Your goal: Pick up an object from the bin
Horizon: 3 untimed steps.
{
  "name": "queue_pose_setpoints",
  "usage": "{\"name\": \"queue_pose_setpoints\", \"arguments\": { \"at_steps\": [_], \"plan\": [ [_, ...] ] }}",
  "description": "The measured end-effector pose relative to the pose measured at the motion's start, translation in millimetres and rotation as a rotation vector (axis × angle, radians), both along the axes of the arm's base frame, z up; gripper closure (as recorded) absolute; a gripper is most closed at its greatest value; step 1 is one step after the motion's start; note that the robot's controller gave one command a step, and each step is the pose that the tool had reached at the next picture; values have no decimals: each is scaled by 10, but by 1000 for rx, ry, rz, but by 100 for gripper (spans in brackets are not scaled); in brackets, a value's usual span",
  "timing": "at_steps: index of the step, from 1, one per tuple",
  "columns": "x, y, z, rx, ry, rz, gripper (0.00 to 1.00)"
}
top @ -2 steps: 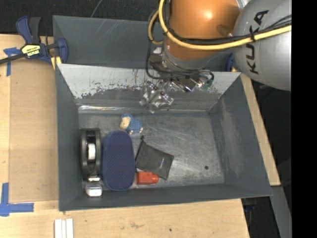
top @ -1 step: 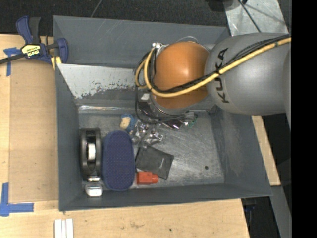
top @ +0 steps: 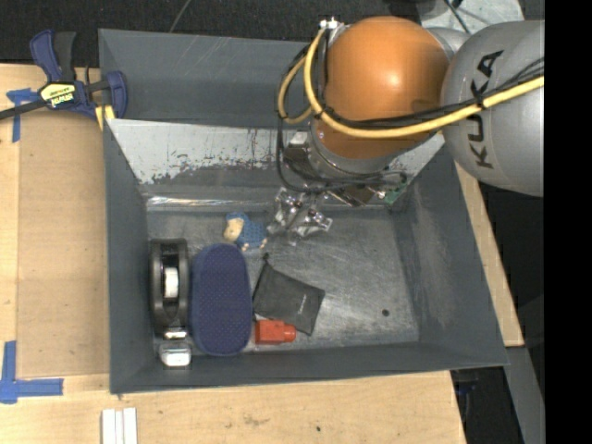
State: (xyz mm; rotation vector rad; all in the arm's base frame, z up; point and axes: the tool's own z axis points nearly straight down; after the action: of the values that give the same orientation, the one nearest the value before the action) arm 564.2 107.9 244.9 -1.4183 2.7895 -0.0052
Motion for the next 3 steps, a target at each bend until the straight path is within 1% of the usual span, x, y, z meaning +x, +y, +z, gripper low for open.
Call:
{"name": "queue_pose_setpoints", "arguments": {
  "at_steps": [1,2,3],
  "plan": [
    [-208,168,-1098,-2,18,-106,100],
    [-396,-527,-1037,-4,12,-113,100],
    [-386,-548,-64,2,1,-239,100]
  ]
}}
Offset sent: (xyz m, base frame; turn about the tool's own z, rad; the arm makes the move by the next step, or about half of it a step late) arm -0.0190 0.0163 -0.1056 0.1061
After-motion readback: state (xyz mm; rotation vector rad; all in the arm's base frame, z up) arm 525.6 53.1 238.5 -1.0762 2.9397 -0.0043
